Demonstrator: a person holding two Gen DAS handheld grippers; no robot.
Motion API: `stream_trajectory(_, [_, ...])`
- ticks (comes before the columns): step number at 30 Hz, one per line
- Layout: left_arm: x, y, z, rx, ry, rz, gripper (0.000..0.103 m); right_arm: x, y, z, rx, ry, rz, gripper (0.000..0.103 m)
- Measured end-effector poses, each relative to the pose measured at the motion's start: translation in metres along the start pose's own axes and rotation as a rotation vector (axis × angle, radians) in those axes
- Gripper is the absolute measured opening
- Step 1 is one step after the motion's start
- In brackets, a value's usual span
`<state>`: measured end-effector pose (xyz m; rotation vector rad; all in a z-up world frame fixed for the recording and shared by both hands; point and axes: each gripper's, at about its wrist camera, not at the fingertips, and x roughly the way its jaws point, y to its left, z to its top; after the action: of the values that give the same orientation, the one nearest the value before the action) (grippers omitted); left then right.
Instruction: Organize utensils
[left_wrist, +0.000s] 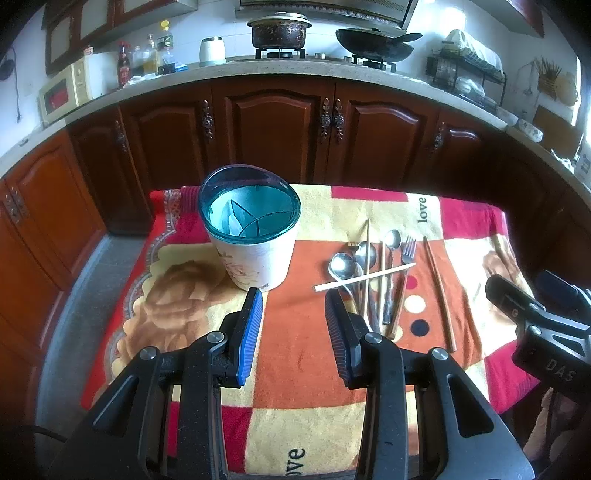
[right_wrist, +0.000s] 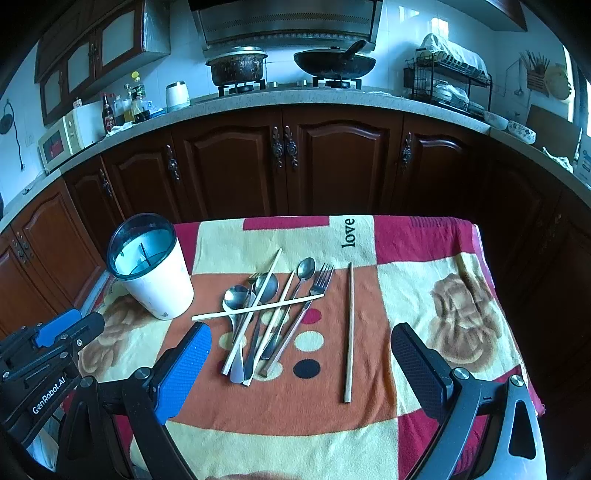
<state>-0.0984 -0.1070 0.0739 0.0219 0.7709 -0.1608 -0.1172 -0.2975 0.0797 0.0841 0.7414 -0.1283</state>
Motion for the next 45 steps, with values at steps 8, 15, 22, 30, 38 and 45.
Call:
stream_trajectory(8, [0.001,0.000,-0.001,-0.002,0.004,0.003,0.034,0.002,0.000,-0.001,-0.003,0.006,0.002,0.097])
stream_trajectory(15, [0.002,0.001,-0.001,-0.001,0.005,0.003,0.034,0.004,0.001,-0.001,-0.003,0.011,0.002,0.097])
stream_trajectory(22, [0.002,0.001,-0.001,-0.003,0.004,0.003,0.034,0.005,0.002,0.000,-0.002,0.011,0.005,0.097])
stream_trajectory(30, [0.002,0.001,-0.001,-0.004,0.004,0.003,0.034,0.008,0.003,0.001,-0.009,0.015,0.009,0.097])
stream_trajectory(38, [0.002,0.001,-0.001,-0.002,0.004,0.002,0.034,0.009,0.003,0.001,-0.009,0.020,0.008,0.097])
stream_trajectory(45, [0.003,0.001,-0.001,-0.003,0.010,0.001,0.034,0.012,0.000,0.001,-0.005,0.028,0.010,0.097])
